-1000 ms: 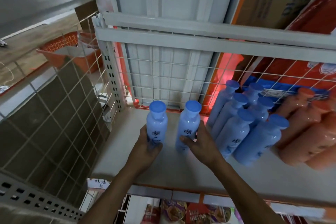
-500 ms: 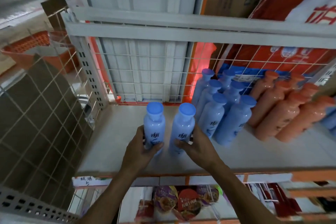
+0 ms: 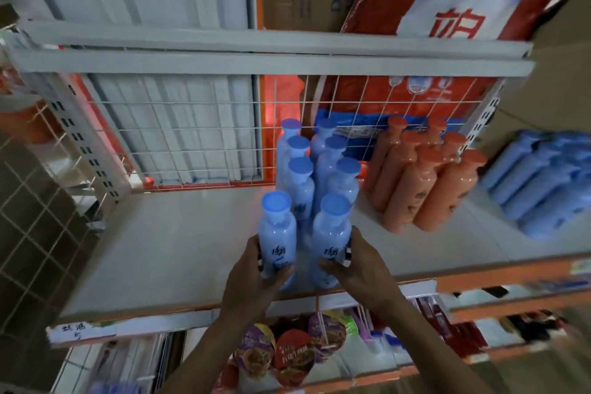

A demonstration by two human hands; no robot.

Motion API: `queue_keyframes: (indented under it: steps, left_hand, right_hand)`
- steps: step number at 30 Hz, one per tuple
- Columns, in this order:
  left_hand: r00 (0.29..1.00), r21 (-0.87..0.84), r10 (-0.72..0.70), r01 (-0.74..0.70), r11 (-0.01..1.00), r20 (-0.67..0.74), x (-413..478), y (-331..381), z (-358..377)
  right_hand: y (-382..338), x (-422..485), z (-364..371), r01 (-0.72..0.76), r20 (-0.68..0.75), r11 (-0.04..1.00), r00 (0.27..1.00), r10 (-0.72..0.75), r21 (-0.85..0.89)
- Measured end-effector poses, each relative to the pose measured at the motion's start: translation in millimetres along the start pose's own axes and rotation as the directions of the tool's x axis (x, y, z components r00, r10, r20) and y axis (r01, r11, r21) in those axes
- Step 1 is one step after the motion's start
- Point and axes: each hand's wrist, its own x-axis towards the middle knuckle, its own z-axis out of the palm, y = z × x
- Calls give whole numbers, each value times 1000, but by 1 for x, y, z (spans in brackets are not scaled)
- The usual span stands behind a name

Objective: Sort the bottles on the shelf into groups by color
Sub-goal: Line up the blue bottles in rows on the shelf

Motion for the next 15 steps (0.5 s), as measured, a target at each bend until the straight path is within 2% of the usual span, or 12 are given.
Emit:
queue_keyframes:
  steps: [6, 15]
  left_hand:
    - [998, -4, 7, -7, 1000, -55, 0, 13, 32]
    - [996, -83, 6, -13, 996, -85, 10, 24, 47]
  right_hand:
    - [26, 3, -31, -50, -17, 996, 999, 52, 75]
    - [34, 14, -41, 28, -9, 997, 1000, -27, 78]
